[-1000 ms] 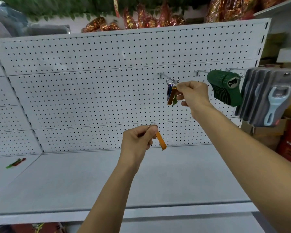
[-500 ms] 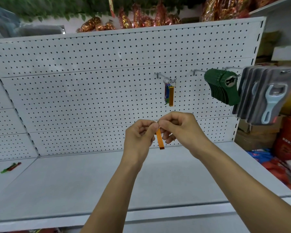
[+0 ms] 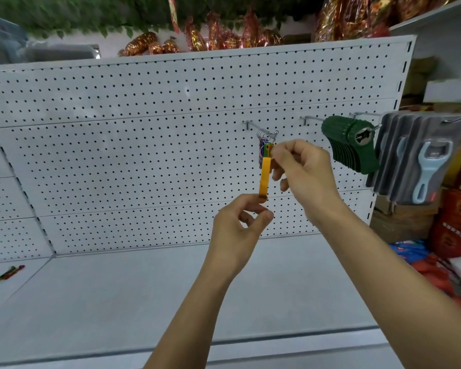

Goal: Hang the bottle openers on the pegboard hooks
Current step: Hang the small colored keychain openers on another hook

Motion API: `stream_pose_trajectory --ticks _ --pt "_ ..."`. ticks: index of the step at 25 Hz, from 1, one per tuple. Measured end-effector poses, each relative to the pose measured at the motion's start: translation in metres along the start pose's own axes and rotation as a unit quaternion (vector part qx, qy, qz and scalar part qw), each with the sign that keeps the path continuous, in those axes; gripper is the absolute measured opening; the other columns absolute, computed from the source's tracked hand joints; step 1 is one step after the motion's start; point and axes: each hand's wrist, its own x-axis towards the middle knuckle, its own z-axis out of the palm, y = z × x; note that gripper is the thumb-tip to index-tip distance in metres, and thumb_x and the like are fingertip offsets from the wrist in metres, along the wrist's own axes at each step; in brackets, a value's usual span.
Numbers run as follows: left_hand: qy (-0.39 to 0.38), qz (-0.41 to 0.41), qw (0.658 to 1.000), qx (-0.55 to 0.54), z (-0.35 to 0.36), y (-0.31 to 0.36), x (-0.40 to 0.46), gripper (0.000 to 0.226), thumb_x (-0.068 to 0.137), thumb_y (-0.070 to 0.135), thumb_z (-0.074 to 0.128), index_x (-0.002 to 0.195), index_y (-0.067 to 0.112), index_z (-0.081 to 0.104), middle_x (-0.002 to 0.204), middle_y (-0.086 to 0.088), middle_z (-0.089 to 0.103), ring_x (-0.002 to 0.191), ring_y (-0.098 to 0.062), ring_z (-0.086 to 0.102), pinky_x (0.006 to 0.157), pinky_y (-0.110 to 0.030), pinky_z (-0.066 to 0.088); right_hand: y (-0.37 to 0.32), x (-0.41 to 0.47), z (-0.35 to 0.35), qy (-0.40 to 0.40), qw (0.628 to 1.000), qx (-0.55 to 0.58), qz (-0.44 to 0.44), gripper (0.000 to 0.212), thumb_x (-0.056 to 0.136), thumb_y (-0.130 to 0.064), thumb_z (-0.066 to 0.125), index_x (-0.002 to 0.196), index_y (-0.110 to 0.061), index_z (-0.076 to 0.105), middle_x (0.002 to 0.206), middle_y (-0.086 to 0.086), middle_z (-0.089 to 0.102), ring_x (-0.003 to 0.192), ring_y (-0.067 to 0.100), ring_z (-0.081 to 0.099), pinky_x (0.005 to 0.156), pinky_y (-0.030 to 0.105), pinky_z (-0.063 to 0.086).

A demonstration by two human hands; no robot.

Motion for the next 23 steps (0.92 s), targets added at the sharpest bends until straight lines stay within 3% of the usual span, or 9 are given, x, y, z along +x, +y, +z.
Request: stream_pose_trajectory --ticks 6,15,18,20,23 --pt "0.002 0.021 0.986 0.168 -0.002 -0.017 -0.017 0.021 0.088 0.034 0.063 0.108 0.039 0.061 0.091 0.024 0.064 0.077 -0.004 0.055 0.069 -0.021 0.048 -0.009 0.034 -0.007 0.068 0.998 -0.006 -0.008 0.013 0.093 -0.013 0.054 0.084 -0.007 0.061 0.064 0.000 0.060 0.044 0.006 0.051 0.041 0.018 0.040" --pt "0.005 0.028 0.962 0.271 -0.012 -0.030 -0.035 0.022 0.092 0.040 0.056 0.114 0.043 0.056 0.097 0.026 0.060 0.083 0.005 0.053 0.066 -0.011 0.041 0.017 0.046 -0.001 0.054 0.995 -0.082 0.032 0.015 0.094 -0.015 0.054 0.082 -0.012 0.062 0.070 0.001 0.063 0.049 0.008 0.053 0.044 0.017 0.041" --pt "0.014 0.028 0.958 0.284 -0.019 -0.031 -0.046 0.023 0.093 0.040 0.055 0.115 0.042 0.056 0.098 0.025 0.059 0.081 0.004 0.054 0.068 -0.015 0.044 0.020 0.030 -0.002 0.041 0.993 -0.109 0.029 0.011 0.094 -0.019 0.052 0.091 -0.016 0.062 0.087 0.003 0.066 0.062 0.012 0.060 0.056 0.027 0.047" --pt "0.022 0.028 0.960 0.279 -0.024 -0.032 -0.055 0.024 0.093 0.040 0.055 0.117 0.041 0.056 0.100 0.025 0.060 0.083 0.004 0.055 0.070 -0.017 0.045 0.026 0.010 -0.004 0.021 0.991 -0.130 0.026 0.010 0.094 -0.020 0.052 0.097 -0.020 0.061 0.099 0.000 0.066 0.080 0.016 0.064 0.069 0.034 0.052" --pt "0.031 0.031 0.962 0.270 -0.031 -0.036 -0.077 0.031 0.092 0.042 0.055 0.123 0.040 0.054 0.107 0.025 0.060 0.092 0.004 0.055 0.078 -0.018 0.047 0.041 -0.036 -0.003 -0.016 0.980 -0.197 0.009 0.023 0.094 -0.028 0.053 0.116 -0.022 0.057 0.110 -0.008 0.061 0.098 0.013 0.061 0.086 0.040 0.051"
